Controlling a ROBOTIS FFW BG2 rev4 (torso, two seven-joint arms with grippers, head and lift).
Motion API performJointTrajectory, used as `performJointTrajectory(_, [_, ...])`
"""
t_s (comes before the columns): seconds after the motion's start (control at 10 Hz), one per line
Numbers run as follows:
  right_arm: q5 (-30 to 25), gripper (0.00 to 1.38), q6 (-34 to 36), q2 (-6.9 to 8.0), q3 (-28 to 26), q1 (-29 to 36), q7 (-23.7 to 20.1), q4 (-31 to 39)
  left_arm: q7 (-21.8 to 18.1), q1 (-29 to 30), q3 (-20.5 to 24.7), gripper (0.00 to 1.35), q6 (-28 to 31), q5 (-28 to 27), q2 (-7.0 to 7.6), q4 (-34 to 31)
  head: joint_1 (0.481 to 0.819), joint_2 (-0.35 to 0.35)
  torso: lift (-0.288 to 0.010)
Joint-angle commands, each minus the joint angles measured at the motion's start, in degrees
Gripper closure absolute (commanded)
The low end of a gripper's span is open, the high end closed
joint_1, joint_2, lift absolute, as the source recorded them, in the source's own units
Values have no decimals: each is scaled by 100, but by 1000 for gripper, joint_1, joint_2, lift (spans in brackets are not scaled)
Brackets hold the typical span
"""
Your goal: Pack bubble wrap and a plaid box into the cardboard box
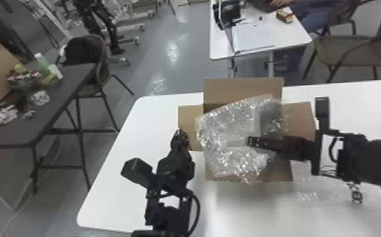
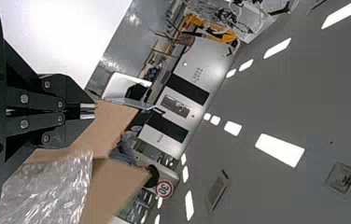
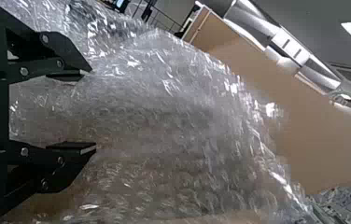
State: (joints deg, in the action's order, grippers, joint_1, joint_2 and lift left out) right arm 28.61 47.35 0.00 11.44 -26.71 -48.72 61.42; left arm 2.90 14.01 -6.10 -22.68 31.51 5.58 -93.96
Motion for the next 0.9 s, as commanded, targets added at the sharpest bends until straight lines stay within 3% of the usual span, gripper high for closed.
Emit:
performJointTrajectory(0.0, [-84, 96, -15, 5, -10, 87, 3, 485, 0, 14, 30, 1204, -8, 22, 4, 0, 695, 326, -110])
performJointTrajectory(0.2, [-93, 111, 354, -44, -151, 272, 486, 1153, 0, 23, 57, 1204, 1, 40, 4, 0, 695, 329, -110])
performJointTrajectory(0.4, [136, 114, 495, -62, -336, 474, 618, 1583, 0, 23, 83, 1204, 1, 40, 13, -9, 695, 321, -110])
performJointTrajectory(0.6, [136, 113, 723, -149, -529, 694, 908, 2506, 0, 32, 136, 1204, 18, 48, 22, -9, 695, 317, -110])
performJointTrajectory(0.8, [-348, 116, 723, -246, -880, 1027, 1022, 3579, -35, 41, 171, 1204, 62, 128, 57, -9, 695, 297, -110])
